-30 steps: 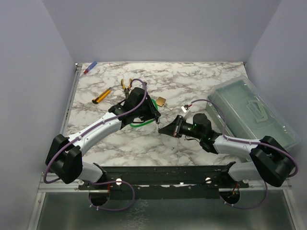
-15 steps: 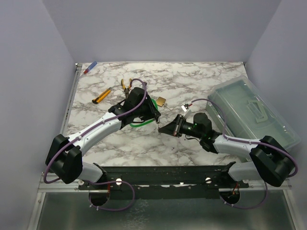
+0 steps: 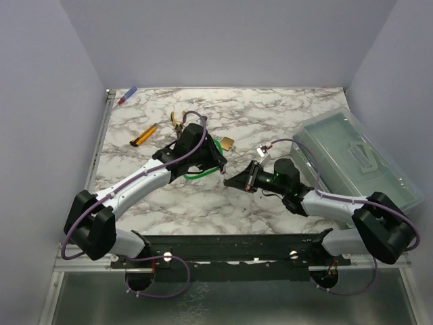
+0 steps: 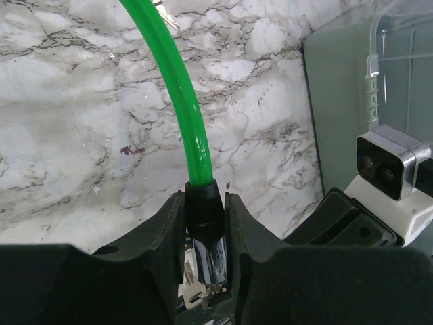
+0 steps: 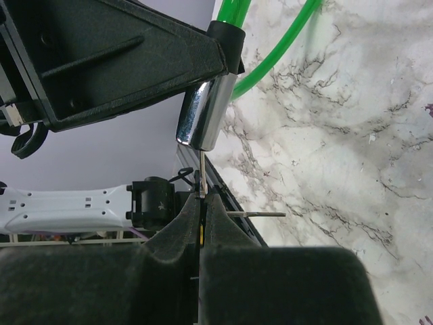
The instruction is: Unlock with the key
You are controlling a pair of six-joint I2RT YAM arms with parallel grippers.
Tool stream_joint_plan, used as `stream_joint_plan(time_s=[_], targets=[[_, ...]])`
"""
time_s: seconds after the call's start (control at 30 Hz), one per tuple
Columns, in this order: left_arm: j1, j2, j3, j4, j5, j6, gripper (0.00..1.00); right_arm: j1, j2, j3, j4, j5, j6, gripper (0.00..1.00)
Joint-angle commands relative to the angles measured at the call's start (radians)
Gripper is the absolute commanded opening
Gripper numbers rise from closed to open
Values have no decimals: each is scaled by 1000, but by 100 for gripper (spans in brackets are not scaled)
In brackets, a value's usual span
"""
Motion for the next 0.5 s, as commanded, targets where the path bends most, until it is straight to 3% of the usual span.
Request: stream_joint_plan(time_s=[0.0, 0.47], targets=[[5, -35, -9, 30, 23, -2, 0, -11, 3, 7, 45, -20, 2, 0], [5, -41, -26, 39, 26, -11, 0, -21, 21, 16, 50, -18, 31, 0]])
